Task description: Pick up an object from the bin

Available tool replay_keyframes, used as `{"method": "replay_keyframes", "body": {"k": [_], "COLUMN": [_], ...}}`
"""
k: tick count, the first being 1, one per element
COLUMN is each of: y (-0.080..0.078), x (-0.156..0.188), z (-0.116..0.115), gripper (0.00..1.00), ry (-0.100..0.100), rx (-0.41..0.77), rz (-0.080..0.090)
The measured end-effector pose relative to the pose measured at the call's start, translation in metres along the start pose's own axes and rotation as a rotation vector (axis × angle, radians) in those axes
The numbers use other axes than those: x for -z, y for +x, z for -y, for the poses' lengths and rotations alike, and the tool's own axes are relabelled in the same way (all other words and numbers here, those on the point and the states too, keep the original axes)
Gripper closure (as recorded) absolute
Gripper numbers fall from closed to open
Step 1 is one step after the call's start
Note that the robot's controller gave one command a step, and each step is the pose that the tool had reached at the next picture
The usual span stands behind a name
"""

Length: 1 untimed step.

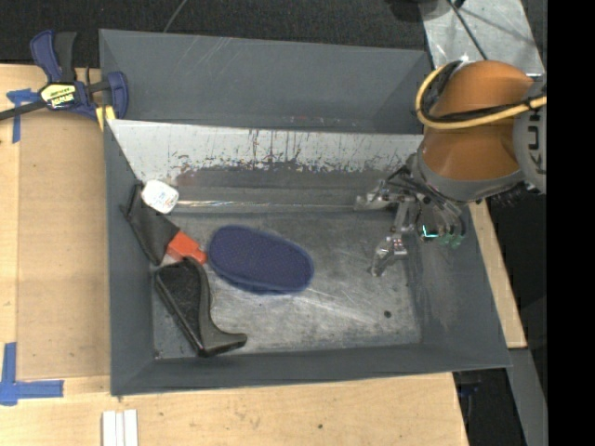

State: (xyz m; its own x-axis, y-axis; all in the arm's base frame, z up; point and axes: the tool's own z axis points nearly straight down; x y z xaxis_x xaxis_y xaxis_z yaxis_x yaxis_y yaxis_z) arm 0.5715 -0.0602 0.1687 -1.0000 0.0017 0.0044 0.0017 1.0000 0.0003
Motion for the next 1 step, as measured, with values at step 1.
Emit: {"method": "replay_keyframes", "body": {"k": [1], "y": [-0.0444], "x": [-0.0797], "z": [-0.0515], "gripper": [0.0], "ry": [-0.002], "rx": [0.037], "rz": [0.005]}}
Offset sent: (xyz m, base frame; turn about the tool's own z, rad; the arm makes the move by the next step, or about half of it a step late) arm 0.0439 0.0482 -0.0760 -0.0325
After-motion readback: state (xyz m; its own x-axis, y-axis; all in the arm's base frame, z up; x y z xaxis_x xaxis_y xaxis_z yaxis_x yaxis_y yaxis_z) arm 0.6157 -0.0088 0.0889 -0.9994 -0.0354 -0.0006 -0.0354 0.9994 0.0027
